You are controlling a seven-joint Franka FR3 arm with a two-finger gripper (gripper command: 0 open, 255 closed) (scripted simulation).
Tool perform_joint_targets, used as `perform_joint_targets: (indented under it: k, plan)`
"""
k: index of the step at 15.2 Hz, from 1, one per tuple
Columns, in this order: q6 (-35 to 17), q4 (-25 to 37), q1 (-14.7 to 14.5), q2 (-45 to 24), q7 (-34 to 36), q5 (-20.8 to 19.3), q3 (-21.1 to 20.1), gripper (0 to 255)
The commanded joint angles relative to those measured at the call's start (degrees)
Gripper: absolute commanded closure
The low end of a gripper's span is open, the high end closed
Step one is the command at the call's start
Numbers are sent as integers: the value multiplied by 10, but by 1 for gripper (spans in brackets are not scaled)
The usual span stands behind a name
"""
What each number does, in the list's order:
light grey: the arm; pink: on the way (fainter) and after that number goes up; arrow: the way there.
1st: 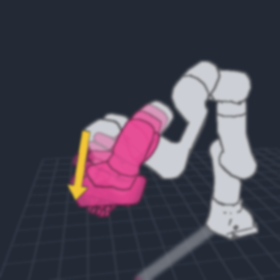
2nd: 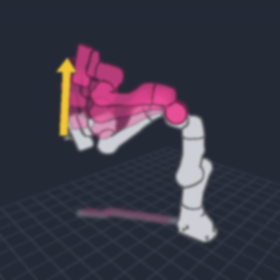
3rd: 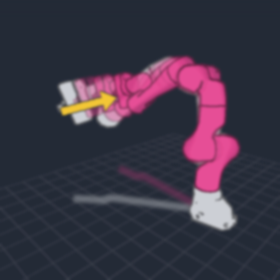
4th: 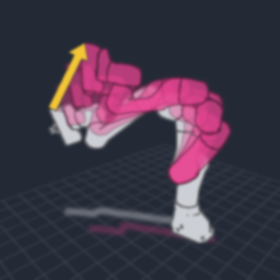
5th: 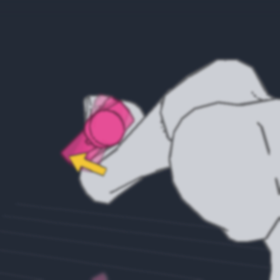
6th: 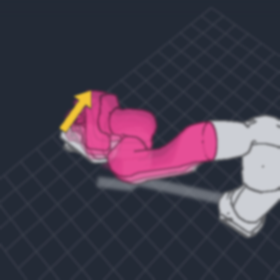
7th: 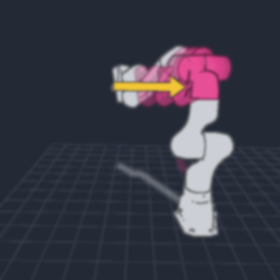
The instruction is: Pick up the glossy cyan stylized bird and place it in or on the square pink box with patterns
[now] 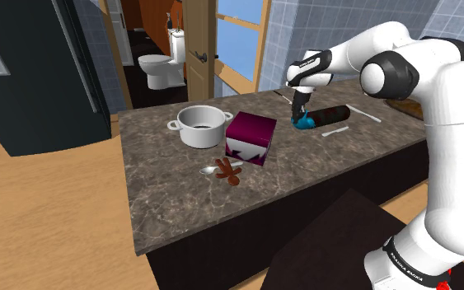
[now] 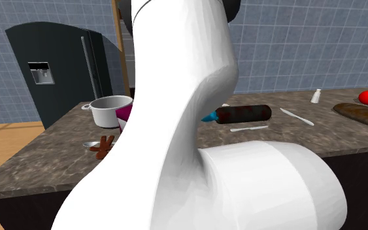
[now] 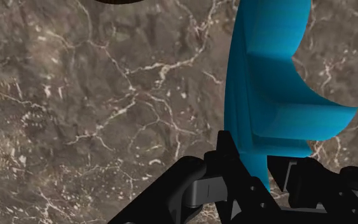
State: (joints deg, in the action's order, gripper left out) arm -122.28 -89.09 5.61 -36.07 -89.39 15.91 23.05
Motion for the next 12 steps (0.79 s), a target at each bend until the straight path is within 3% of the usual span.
perform_joint_targets:
  k: [1,12]
  plan:
    - [13,8,-1,6,2,-3,2,255]
    - [78,41,-4,40,13,-19,12,255]
